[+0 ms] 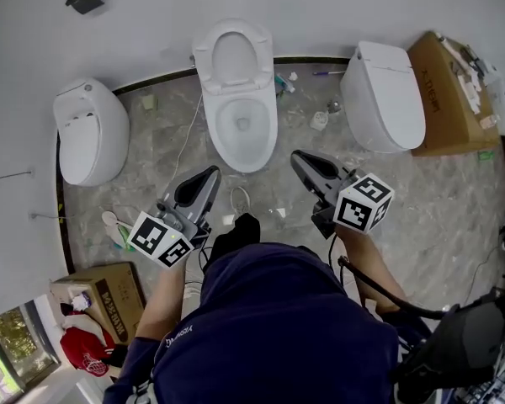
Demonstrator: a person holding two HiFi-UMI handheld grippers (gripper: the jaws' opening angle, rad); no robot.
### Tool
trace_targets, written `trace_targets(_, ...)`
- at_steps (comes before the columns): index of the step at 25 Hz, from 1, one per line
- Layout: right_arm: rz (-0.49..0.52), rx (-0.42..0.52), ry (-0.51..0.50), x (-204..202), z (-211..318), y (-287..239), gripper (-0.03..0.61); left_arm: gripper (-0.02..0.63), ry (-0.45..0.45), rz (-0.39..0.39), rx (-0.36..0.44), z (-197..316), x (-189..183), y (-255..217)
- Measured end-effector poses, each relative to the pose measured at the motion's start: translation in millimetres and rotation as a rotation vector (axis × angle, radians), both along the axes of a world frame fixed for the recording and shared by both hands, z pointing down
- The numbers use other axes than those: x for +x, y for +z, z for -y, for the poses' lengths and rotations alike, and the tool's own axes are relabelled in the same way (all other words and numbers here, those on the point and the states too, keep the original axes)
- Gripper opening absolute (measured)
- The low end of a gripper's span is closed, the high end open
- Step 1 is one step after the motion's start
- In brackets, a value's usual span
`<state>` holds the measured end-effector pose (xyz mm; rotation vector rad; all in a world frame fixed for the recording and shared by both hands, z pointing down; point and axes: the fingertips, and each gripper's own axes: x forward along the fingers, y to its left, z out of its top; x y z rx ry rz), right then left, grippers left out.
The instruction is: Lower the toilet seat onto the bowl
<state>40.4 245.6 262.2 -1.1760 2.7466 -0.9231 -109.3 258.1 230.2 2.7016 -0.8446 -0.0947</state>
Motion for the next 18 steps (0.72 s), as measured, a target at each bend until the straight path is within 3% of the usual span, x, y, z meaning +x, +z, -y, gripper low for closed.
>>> trace_targets(9,-0.041,-0.008,0.064,-31,96,7,0.008,0.005,0.022,-0.017,0.010,92,-46,-5)
trace_targets(18,-0.055,-0.065,0.087,-46,156,30,0.008,0.005,0.028,-0.050,-0.045,130,-61,12)
